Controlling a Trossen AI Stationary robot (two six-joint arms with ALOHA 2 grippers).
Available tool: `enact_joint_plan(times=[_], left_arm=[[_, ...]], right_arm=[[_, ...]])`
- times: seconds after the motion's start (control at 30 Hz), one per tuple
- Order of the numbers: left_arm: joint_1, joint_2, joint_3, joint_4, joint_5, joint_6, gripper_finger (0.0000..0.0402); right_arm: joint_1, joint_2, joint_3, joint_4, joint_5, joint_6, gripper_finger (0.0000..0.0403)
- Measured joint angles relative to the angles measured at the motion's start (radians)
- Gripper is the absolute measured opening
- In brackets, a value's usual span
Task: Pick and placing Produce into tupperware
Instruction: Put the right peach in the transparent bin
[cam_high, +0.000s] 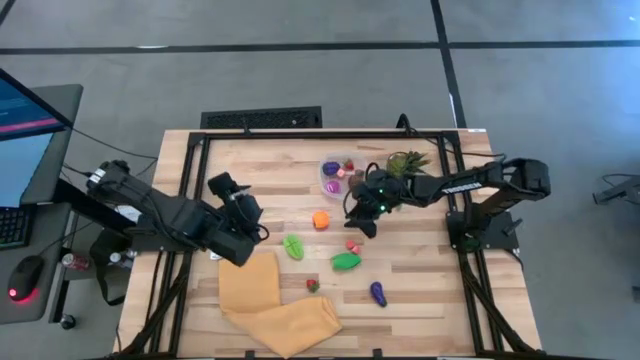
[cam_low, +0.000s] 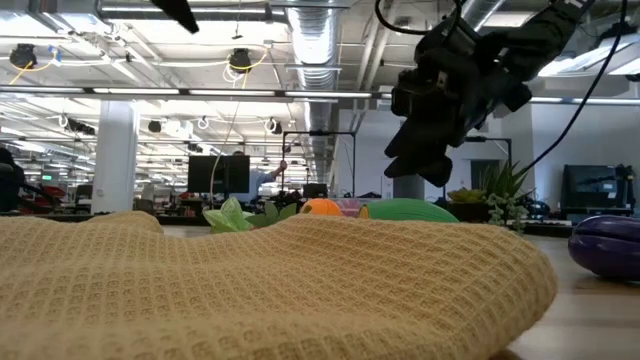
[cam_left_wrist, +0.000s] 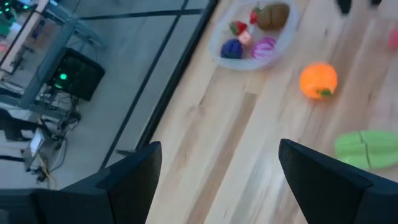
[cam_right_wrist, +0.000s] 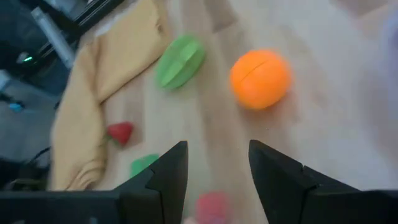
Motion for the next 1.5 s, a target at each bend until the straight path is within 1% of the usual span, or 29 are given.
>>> enact_joint_plan(times=[0.07,0.17,0.37,0.5,0.6,0.67,0.77,0.83,0.93,1.13,1.2,1.5], left_arm=[[0.0,-0.002,-0.042,0.045,0.014,0.027,0.0316],[0.0,-0.001,-0.084,0.054,0.021,0.041,0.0316],[0.01,-0.004,-0.105,0.055,0.021,0.064,0.0316],[0.021,-0.022,-0.105,0.054,0.014,0.079,0.0316],[0.024,-0.038,-0.105,0.055,0.0,0.079,0.0316],[0.024,-0.053,-0.105,0.055,-0.007,0.079,0.0316],[0.024,-0.066,-0.105,0.055,-0.013,0.074,0.0316],[0.024,-0.068,-0.104,0.054,-0.019,0.065,0.0316],[0.024,-0.068,-0.104,0.053,-0.022,0.063,0.0316],[0.024,-0.068,-0.104,0.053,-0.022,0.05,0.0316],[0.024,-0.067,-0.104,0.053,-0.022,0.05,0.0316],[0.024,-0.067,-0.104,0.052,-0.022,0.044,0.0316]], right_arm=[[0.02,0.0,0.0,-0.004,-0.026,0.025,0.0191],[0.049,0.0,0.0,-0.004,-0.041,0.057,0.0188],[0.108,0.0,0.0,-0.084,-0.033,0.068,0.018],[0.144,0.0,0.0,-0.15,0.04,0.068,0.0172],[0.164,0.0,0.0,-0.147,0.095,0.068,0.0167],[0.18,0.0,0.0,-0.148,0.153,0.061,0.0165],[0.206,0.0,0.0,-0.156,0.228,0.015,0.0164],[0.227,0.0,0.0,-0.157,0.253,-0.03,0.0164],[0.249,0.013,0.0,-0.155,0.263,-0.067,0.0166],[0.256,0.062,-0.001,-0.119,0.267,-0.066,0.0164],[0.256,0.081,-0.001,-0.08,0.268,-0.064,0.0164],[0.256,0.146,0.001,-0.065,0.278,-0.063,0.0165]])
